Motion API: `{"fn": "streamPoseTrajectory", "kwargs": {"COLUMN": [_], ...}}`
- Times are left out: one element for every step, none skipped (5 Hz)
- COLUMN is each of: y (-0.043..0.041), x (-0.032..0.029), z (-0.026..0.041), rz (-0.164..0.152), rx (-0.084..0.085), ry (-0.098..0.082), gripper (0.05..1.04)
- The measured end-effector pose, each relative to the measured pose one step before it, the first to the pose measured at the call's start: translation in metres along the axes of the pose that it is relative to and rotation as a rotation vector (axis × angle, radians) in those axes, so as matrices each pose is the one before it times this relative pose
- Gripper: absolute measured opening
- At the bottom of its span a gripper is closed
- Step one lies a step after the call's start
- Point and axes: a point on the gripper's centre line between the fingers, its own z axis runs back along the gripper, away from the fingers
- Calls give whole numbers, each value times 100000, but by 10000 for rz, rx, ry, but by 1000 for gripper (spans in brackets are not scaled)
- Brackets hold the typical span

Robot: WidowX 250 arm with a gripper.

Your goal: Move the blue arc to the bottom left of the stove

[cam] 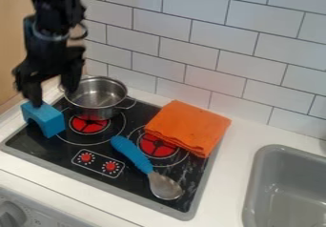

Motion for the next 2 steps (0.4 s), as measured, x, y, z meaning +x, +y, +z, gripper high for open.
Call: {"fn": "streamPoseTrajectory", "kwargs": {"y": [-960, 2], "x": [-810, -19], "z": [1571, 11], "rz": [-519, 22], "rx": [-270, 13], "ry": [-476, -7], "gripper": [1000, 1000]}}
